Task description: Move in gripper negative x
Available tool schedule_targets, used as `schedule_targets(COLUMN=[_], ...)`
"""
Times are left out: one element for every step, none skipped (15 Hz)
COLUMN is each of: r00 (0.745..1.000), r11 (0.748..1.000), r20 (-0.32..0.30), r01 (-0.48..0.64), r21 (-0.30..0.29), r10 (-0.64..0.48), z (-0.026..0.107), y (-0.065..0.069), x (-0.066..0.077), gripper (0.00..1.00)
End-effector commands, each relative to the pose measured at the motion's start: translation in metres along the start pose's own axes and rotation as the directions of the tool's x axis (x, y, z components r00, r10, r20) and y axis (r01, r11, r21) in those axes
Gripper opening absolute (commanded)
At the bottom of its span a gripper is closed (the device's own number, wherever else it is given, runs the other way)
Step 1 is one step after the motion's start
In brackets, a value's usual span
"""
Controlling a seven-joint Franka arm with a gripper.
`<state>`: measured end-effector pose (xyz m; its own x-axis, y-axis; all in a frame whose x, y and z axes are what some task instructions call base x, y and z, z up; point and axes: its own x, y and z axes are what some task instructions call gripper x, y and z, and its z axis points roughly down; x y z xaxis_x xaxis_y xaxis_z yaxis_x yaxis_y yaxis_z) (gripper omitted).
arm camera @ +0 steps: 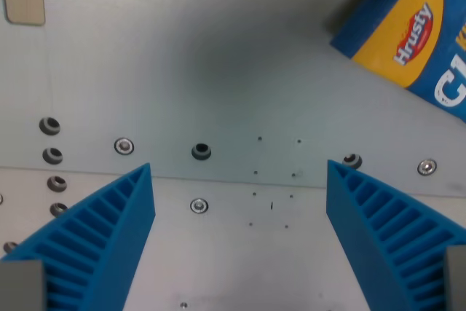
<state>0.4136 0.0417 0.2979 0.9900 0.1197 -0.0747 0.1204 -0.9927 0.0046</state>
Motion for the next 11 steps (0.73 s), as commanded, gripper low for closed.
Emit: schedule_targets(r00=[0.998, 0.998, 0.998, 0.998, 0.998, 0.998, 0.998, 0.998, 0.998, 0.998, 0.998], r11=[1.0, 1.0, 1.0, 1.0, 1.0, 1.0, 1.0, 1.0, 1.0, 1.0, 1.0], r20=[-0.068, -0.068, -0.068, -0.068, -0.068, -0.068, -0.068, -0.068, -0.068, -0.068, -0.068], r01=[0.001, 0.001, 0.001, 0.001, 0.001, 0.001, 0.001, 0.001, 0.001, 0.001, 0.001], r21=[0.001, 0.001, 0.001, 0.001, 0.001, 0.001, 0.001, 0.001, 0.001, 0.001, 0.001], r10=[-0.001, -0.001, -0.001, -0.001, -0.001, -0.001, -0.001, -0.001, -0.001, -0.001, -0.001], z=[-0.005, -0.005, -0.004, -0.004, -0.004, -0.003, -0.003, -0.003, -0.002, -0.002, -0.002], y=[0.0, 0.0, 0.0, 0.0, 0.001, 0.001, 0.001, 0.001, 0.001, 0.001, 0.001], x=[-0.029, -0.034, -0.039, -0.044, -0.049, -0.054, -0.059, -0.064, -0.069, -0.074, -0.079], gripper=[1.0, 1.0, 1.0, 1.0, 1.0, 1.0, 1.0, 1.0, 1.0, 1.0, 1.0])
